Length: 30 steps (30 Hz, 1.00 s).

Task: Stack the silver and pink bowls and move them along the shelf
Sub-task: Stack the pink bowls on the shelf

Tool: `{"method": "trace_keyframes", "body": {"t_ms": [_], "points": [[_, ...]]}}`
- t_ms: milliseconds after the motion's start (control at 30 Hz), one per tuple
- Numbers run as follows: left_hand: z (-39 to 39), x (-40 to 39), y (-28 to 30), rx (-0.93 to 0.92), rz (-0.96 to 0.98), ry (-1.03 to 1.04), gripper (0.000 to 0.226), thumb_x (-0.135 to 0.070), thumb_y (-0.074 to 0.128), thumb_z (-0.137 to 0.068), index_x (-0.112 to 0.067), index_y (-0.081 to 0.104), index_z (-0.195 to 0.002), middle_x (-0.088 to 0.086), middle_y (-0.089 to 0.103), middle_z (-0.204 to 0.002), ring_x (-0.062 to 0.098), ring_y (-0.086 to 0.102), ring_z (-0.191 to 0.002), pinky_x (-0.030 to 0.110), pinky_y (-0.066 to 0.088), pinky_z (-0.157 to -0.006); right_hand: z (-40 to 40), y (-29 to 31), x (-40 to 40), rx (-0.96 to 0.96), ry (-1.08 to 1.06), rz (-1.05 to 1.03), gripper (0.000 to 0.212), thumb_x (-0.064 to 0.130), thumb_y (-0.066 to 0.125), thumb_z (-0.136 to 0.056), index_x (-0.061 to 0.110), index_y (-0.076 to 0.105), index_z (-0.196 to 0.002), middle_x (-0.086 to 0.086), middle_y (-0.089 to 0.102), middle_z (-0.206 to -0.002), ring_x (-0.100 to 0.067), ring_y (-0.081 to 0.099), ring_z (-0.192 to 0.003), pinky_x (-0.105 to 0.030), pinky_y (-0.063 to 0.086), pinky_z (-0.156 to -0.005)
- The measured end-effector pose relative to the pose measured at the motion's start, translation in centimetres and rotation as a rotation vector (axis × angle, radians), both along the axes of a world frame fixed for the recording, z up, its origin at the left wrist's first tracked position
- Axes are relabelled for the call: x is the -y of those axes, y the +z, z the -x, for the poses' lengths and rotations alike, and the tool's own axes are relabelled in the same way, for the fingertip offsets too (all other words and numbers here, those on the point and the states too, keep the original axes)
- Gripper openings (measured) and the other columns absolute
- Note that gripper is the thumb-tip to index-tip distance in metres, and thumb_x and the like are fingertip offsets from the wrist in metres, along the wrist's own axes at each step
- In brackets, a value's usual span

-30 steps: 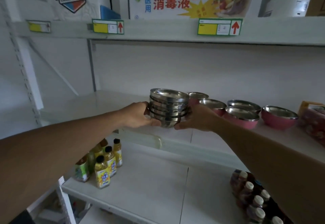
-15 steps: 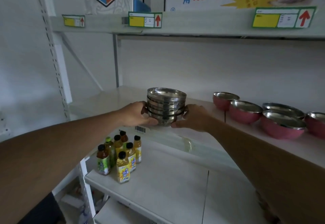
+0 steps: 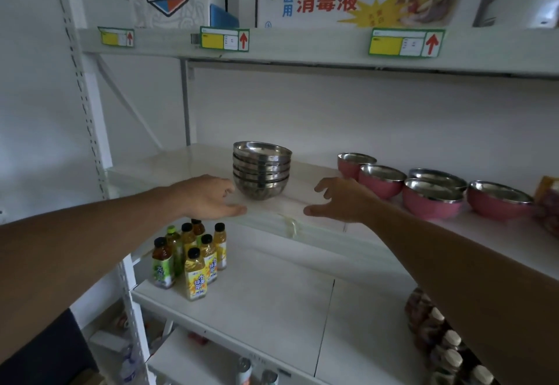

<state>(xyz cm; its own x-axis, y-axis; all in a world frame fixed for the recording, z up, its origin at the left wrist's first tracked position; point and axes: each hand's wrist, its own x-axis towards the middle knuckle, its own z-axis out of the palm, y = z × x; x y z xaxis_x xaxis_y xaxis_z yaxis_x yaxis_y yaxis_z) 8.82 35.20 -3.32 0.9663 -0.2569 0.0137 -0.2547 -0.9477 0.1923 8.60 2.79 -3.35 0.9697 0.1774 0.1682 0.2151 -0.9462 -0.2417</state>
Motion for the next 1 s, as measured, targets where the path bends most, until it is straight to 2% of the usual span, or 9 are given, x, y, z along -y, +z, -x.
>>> {"method": "trace_keyframes", "body": {"t_ms": [200,333,467,633,733,867,1000], "points": [[6.2,7.2,1.8,0.069,-0.015,-0.081,0.064,-0.072,0.059,-0.096,-0.024,0.066,-0.137,0.003,0.069,-0.141,0.023,0.065,-0.127,0.046,0.053,-0.11,6.3,0.4,5.1,-0.009,0.011,0.045,0.075,0.073,0.076,-0.078,0.024,0.066,-0.134,0.001,0.073,-0.122,-0.017,0.068,-0.114,-0.042,0.056,-0.102],[9.2,14.2,1.6,0.073,0.014,-0.149,0.072,-0.071,0.058,-0.097,-0.028,0.057,-0.154,-0.006,0.062,-0.152,0.018,0.059,-0.136,0.036,0.048,-0.113,11.3,-0.1,10.9,0.02,-0.028,0.06,0.069,0.073,0.072,-0.08,0.026,0.067,-0.131,0.002,0.071,-0.124,-0.017,0.067,-0.113,-0.043,0.056,-0.1],[11.4,21.8,0.9,0.117,0.014,-0.231,0.063,-0.066,0.06,-0.098,-0.028,0.062,-0.148,-0.003,0.066,-0.148,0.021,0.061,-0.133,0.033,0.048,-0.109,16.0,-0.2,18.0,0.024,-0.106,0.024,0.062,0.065,0.071,-0.088,0.022,0.066,-0.133,-0.004,0.069,-0.13,-0.019,0.064,-0.114,-0.037,0.052,-0.099],[12.8,28.7,0.5,0.108,0.074,-0.301,0.063,-0.065,0.06,-0.099,-0.027,0.061,-0.15,-0.003,0.066,-0.148,0.022,0.061,-0.134,0.035,0.047,-0.112,20.5,0.3,24.8,0.037,-0.239,0.052,0.058,0.066,0.066,-0.091,0.025,0.068,-0.132,-0.001,0.073,-0.125,-0.021,0.066,-0.116,-0.04,0.053,-0.102],[12.6,30.8,0.5,0.104,0.085,-0.321,0.062,-0.066,0.06,-0.097,-0.03,0.062,-0.148,-0.006,0.066,-0.146,0.018,0.06,-0.131,0.031,0.045,-0.106,21.7,0.4,26.9,0.044,-0.267,0.06,0.057,0.068,0.061,-0.092,0.026,0.067,-0.132,-0.001,0.072,-0.128,-0.021,0.064,-0.119,-0.044,0.053,-0.104],[11.0,32.2,0.7,0.098,0.101,-0.355,0.059,-0.06,0.063,-0.098,-0.026,0.063,-0.146,-0.002,0.064,-0.144,0.019,0.059,-0.132,0.036,0.047,-0.113,20.9,-0.1,28.2,0.031,-0.299,0.041,0.056,0.069,0.059,-0.092,0.03,0.067,-0.132,-0.001,0.071,-0.13,-0.021,0.064,-0.119,-0.045,0.053,-0.104],[8.0,32.5,0.8,0.116,0.115,-0.38,0.052,-0.056,0.063,-0.1,-0.024,0.066,-0.141,-0.002,0.066,-0.137,0.021,0.062,-0.126,0.037,0.049,-0.11,18.3,-0.6,28.5,0.036,-0.329,0.039,0.056,0.069,0.06,-0.092,0.028,0.067,-0.131,0.0,0.072,-0.126,-0.019,0.067,-0.113,-0.043,0.054,-0.102]]}}
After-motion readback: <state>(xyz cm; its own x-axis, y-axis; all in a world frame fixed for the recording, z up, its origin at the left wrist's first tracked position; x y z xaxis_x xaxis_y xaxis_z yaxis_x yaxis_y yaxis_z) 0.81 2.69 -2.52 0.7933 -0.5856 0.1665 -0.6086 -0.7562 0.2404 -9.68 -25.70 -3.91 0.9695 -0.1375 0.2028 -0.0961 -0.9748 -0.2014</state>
